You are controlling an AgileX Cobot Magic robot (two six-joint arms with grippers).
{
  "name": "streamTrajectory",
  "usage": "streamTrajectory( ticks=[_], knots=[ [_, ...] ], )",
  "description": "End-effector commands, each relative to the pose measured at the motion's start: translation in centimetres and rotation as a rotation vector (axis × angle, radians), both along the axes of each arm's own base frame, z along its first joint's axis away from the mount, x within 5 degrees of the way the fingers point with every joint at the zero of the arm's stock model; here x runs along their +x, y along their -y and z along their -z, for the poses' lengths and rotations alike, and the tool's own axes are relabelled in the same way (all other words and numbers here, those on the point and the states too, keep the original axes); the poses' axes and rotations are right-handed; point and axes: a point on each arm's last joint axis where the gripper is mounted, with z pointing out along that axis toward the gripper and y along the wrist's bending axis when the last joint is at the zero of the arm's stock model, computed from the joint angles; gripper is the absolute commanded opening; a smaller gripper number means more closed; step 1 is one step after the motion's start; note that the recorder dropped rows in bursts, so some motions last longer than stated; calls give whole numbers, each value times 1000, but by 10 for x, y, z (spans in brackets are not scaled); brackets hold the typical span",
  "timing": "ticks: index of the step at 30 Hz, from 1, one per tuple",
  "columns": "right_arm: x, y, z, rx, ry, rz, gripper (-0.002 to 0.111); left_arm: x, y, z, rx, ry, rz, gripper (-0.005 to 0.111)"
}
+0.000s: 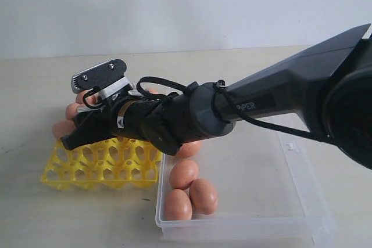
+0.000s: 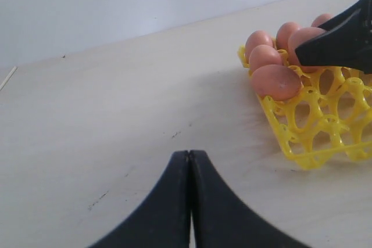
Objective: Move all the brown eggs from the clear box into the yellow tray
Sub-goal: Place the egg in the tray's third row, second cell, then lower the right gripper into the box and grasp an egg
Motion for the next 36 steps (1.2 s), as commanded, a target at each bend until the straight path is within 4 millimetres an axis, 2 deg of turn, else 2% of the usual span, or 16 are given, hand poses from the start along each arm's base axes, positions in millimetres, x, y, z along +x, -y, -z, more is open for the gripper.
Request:
streamTrajectory(
  ticks=[1, 6, 8, 18, 20, 23, 29, 32, 36],
  knots=[
    [0, -2, -3, 32, -21, 12, 16, 0, 0, -2, -7, 16, -3, 0],
    [-3, -4, -3, 32, -21, 6, 41, 0, 0, -2, -7, 16, -3, 0],
    [-4, -5, -2, 30, -22, 3, 47, 0, 0, -2, -7, 16, -3, 0],
    [-6, -3, 3, -43, -47, -4, 68, 0, 0, -2, -7, 16, -3, 0],
    [-7, -2, 1, -71, -49, -10, 69, 0, 0, -2, -7, 16, -3, 0],
    [-8, 0, -14, -97, -25, -25, 69, 0, 0, -2, -7, 16, -3, 0],
    [-9, 17, -76, -117, -4, -3, 64, 0, 0, -2, -7, 16, -3, 0],
    [-14, 36, -98, -212, -75, 25, 62, 0, 0, -2, -7, 16, -3, 0],
    [-20, 68, -110, -393, -238, 88, 62, 0, 0, -2, -7, 16, -3, 0]
  ],
)
